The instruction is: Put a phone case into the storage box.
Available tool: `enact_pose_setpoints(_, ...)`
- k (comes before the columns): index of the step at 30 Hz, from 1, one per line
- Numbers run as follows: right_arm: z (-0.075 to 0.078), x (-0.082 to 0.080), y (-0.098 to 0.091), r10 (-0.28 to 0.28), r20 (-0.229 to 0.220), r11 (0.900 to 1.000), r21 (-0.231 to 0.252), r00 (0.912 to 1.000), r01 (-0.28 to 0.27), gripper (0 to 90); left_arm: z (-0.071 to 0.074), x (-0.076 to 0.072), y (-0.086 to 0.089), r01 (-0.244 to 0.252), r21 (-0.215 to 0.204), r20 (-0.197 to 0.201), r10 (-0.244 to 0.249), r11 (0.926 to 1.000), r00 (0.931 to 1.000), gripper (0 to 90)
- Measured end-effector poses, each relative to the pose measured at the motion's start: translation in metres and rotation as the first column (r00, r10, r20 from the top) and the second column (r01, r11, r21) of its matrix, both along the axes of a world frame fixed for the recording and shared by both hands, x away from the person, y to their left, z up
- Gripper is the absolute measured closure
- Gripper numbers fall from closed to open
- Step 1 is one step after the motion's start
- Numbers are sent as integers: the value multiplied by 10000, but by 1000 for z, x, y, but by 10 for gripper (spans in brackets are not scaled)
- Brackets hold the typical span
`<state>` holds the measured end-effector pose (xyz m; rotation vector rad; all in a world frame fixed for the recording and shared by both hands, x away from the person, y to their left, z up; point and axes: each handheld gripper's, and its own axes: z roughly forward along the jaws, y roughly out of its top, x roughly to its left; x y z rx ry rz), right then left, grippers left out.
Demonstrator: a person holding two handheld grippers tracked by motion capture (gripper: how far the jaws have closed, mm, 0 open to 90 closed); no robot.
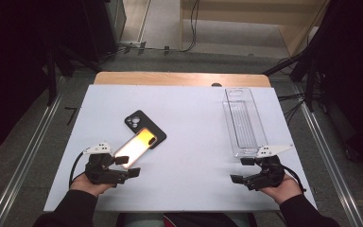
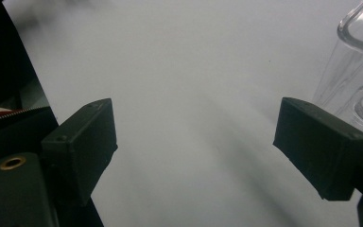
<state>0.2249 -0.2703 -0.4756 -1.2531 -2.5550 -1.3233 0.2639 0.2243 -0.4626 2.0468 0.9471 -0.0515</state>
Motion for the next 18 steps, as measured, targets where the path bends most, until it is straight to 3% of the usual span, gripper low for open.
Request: enact_pose_setpoints(18, -2, 8, 1, -209, -254, 9996, 170, 9995, 213, 122, 0, -1, -1, 77, 315, -42, -76, 9995, 10000, 233)
